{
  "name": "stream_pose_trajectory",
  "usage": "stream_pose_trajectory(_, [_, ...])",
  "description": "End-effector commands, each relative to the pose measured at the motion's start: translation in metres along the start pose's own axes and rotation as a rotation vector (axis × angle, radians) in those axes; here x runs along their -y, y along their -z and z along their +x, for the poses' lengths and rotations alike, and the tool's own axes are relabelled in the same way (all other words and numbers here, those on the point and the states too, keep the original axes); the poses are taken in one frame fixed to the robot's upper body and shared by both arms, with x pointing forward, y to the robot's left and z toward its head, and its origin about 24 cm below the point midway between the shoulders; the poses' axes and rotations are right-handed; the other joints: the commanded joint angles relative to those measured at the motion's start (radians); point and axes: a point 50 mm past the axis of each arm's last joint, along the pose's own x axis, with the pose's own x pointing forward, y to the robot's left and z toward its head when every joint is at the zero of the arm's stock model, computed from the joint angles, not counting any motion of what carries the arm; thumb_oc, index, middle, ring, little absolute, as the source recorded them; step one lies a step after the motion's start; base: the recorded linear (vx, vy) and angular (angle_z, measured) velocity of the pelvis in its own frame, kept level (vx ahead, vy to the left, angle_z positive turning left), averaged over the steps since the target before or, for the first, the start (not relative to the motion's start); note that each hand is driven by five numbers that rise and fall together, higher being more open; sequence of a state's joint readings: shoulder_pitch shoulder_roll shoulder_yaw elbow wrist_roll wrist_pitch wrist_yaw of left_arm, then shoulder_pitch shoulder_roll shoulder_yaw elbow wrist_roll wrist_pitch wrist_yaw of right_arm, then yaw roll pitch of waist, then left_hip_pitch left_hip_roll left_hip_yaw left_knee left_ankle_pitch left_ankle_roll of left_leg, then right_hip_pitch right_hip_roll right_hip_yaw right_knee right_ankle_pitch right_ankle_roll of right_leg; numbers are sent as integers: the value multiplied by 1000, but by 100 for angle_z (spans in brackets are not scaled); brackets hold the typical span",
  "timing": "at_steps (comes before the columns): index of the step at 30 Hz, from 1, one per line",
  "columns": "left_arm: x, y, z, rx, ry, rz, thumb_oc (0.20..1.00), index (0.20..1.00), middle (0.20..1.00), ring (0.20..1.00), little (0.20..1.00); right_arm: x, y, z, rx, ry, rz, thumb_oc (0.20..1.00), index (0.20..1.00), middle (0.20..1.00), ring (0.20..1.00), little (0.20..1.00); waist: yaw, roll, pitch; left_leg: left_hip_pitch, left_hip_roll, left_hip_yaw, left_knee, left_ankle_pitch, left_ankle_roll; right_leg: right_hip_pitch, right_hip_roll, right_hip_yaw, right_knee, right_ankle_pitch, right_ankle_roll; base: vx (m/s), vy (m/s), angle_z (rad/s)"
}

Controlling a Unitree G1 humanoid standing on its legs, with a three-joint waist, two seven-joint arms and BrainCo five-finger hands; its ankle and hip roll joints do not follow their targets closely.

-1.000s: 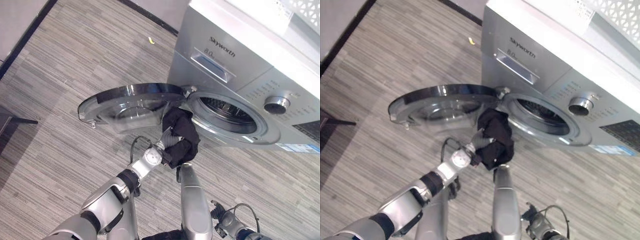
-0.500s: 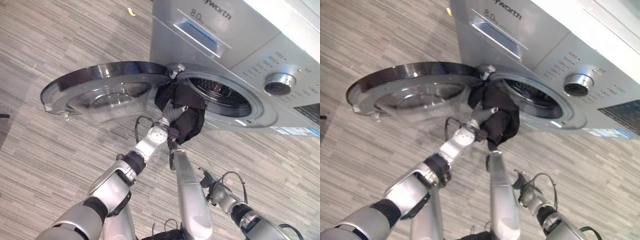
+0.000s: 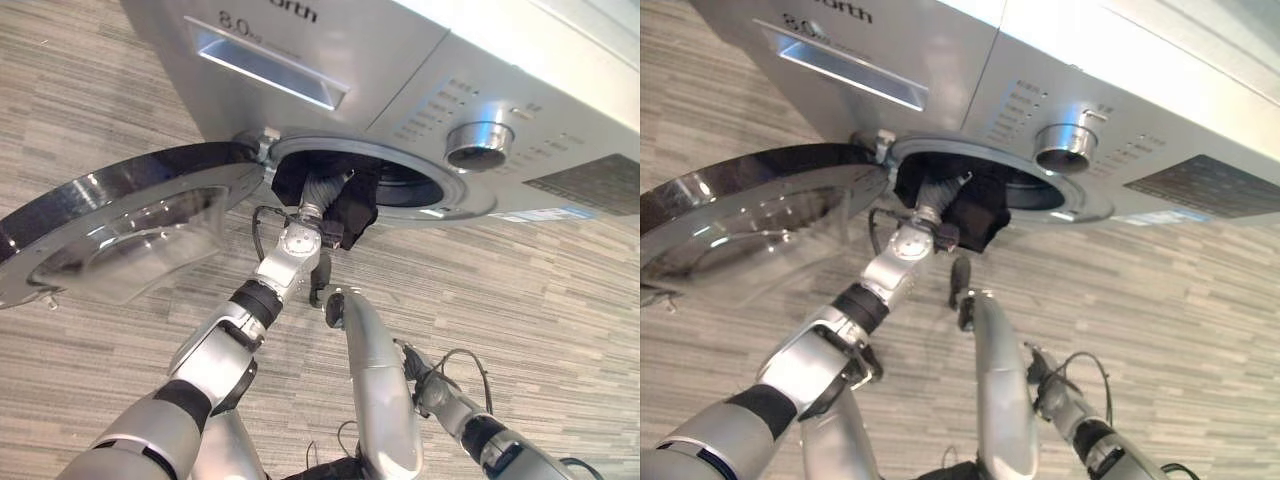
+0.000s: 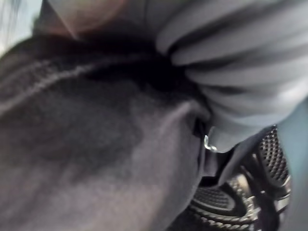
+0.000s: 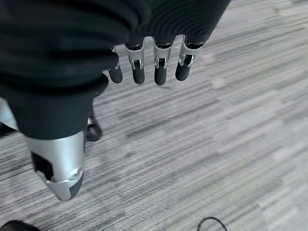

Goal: Grab the laundry basket,head to the washer,open it,put in the laundry and shut it.

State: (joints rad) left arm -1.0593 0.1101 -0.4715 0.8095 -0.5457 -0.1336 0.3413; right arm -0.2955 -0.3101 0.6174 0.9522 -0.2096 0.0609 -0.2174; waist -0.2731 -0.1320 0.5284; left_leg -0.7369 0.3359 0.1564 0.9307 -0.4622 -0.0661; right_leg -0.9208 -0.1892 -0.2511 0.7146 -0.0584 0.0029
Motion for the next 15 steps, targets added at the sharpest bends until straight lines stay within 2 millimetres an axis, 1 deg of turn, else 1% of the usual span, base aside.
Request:
stream_pose_trajectory(1, [30,-65,8,249,78,-66,200,200,200,200,200,-15,22,-17,-3,-29,18,1000,1000,1000,1000,1000,-6,-28,-8,205,-11,24,27,-190,110,-34,-69,-47,-191,185,196,52,8,-35])
stream_pose_trajectory(4, [8,-87,16,308,19,-10,200,200,200,200,200,-12,23,-21,23,-17,54,1000,1000,1000,1000,1000,-18,-38,-8,206,11,38,53,-202,116,-39,-71,-74,-171,184,196,43,-16,-32])
stream_pose_trajectory(5, [8,-87,17,308,18,-10,200,200,200,200,200,-12,23,-21,23,-17,54,1000,1000,1000,1000,1000,-19,-37,-8,205,12,38,55,-202,116,-40,-71,-74,-170,183,195,52,-40,-34])
stream_pose_trajectory(6, [-22,-108,25,352,-72,87,200,200,200,200,200,-9,17,-24,72,-4,111,1000,1000,1000,1000,1000,-32,-43,-8,203,23,45,65,-200,115,-54,-64,-73,-161,180,192,36,-24,-24])
stream_pose_trajectory(7, [-22,-109,26,354,-73,88,200,200,200,200,200,-8,17,-23,74,-4,111,1000,1000,1000,1000,1000,-33,-44,-8,201,23,45,65,-200,115,-56,-64,-72,-160,180,192,57,-62,-14])
stream_pose_trajectory(8, [-43,-121,31,359,-138,129,200,200,200,200,200,-7,16,-25,91,2,129,1000,1000,1000,1000,1000,-40,-45,-8,190,25,40,74,-199,116,-66,-59,-62,-154,175,190,21,-40,-7])
stream_pose_trajectory(9, [-43,-122,32,360,-138,129,200,200,200,200,200,-7,15,-25,93,3,128,1000,1000,1000,1000,1000,-41,-45,-8,188,25,39,75,-199,116,-68,-59,-62,-153,175,190,27,-50,-3])
stream_pose_trajectory(10, [-52,-126,33,359,-168,139,200,200,200,200,200,-6,15,-25,98,4,138,1000,1000,1000,1000,1000,-43,-44,-8,186,24,39,77,-200,117,-74,-57,-57,-148,174,189,0,0,0])
stream_pose_trajectory(12, [-66,-143,38,357,-221,32,200,200,200,200,200,-4,13,-24,107,11,165,1000,1000,1000,1000,1000,-53,-44,-8,188,18,38,74,-198,117,-85,-51,-45,-137,168,185,31,-40,3])
stream_pose_trajectory(13, [-66,-159,39,379,-219,-44,200,200,200,200,200,0,13,-23,107,21,177,1000,1000,1000,1000,1000,-60,-44,-8,190,15,40,70,-198,117,-91,-49,-39,-134,164,185,67,-30,5])
stream_pose_trajectory(14, [-61,-183,41,392,-195,-321,200,200,200,200,200,10,11,-22,112,59,216,1000,1000,1000,1000,1000,-73,-44,-8,202,10,43,61,-196,118,-92,-44,-30,-132,160,183,61,-14,6])
stream_pose_trajectory(15, [-61,-184,41,392,-190,-332,200,200,200,200,200,11,12,-22,110,63,215,1000,1000,1000,1000,1000,-73,-40,-8,202,9,44,59,-195,118,-93,-44,-29,-132,159,184,69,-2,9])
